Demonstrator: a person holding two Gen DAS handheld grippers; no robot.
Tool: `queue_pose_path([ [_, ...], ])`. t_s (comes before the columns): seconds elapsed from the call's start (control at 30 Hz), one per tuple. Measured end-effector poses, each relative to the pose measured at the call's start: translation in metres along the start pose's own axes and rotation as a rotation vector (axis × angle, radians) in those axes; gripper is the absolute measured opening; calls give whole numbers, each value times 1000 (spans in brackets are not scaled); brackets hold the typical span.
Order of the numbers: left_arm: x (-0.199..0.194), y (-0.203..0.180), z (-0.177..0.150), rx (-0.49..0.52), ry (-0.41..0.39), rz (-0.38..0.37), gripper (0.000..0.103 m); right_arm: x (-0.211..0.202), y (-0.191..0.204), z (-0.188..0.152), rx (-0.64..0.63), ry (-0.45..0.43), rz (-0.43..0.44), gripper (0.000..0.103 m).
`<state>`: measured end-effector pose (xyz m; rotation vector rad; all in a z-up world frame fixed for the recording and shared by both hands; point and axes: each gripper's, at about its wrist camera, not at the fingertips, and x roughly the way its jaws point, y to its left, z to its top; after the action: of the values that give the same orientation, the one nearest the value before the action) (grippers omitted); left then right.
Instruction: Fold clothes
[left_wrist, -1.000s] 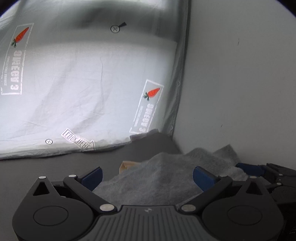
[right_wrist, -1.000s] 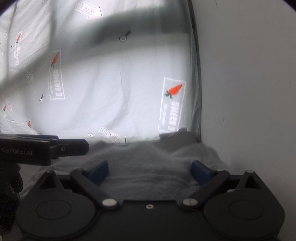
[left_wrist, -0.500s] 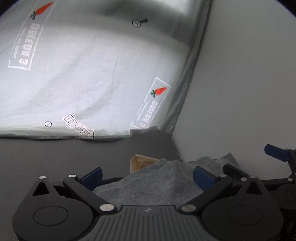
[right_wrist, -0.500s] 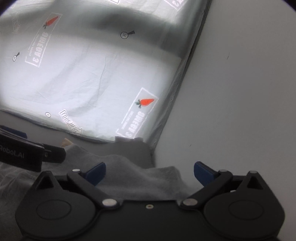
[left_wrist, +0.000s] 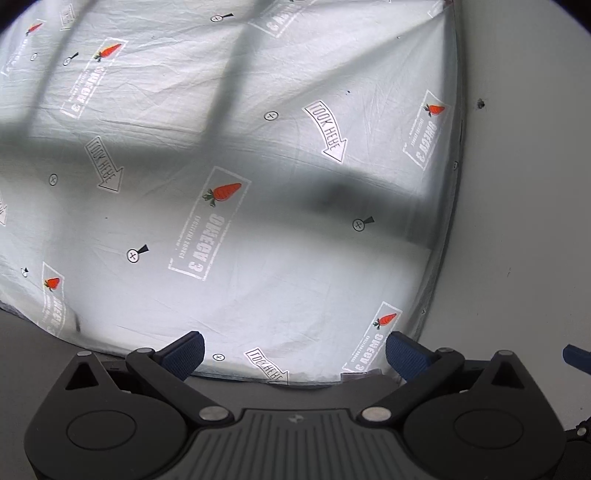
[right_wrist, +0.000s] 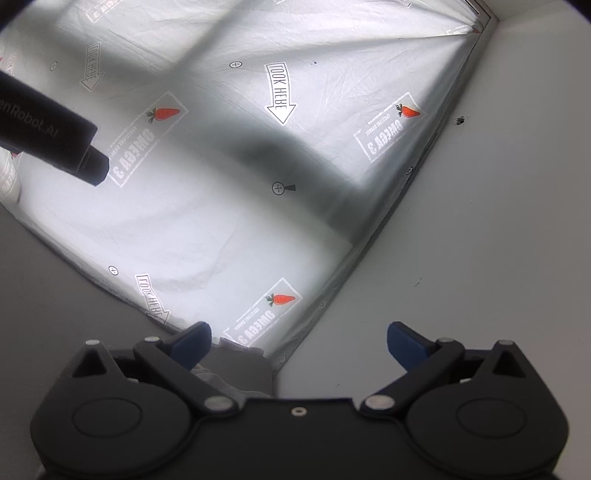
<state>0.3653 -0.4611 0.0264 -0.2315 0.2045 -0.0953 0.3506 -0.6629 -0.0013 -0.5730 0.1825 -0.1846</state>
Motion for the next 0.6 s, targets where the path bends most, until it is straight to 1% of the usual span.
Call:
queue_pose_path([
  [0.1, -33, 19, 5, 10, 31, 3, 103, -20, 9, 11, 54, 37, 73, 103],
  [0.17, -50, 32, 10, 27, 50, 13, 103, -33, 11, 17, 122, 38, 143, 103],
  [0.23, -66, 45, 17, 28, 64, 20, 103, -46, 11, 26, 235, 43, 226, 103],
  [0.27, -75, 56, 22, 12, 70, 16, 103, -55, 10, 31, 314, 42, 276, 103],
  [0.37, -101, 85, 34, -10, 81, -20, 103, -84, 15, 45, 489, 51, 401, 103],
  [0.4, -111, 97, 39, -2, 82, -27, 103, -97, 19, 51, 528, 33, 416, 103],
  [0.5, -145, 132, 48, 30, 74, -39, 103, -145, 43, 69, 587, -70, 379, 103],
  [0.53, -156, 145, 51, 44, 86, -53, 103, -161, 53, 76, 603, -98, 384, 103],
  [0.6, -178, 169, 56, 76, 113, -79, 103, -185, 71, 90, 659, -112, 432, 103],
])
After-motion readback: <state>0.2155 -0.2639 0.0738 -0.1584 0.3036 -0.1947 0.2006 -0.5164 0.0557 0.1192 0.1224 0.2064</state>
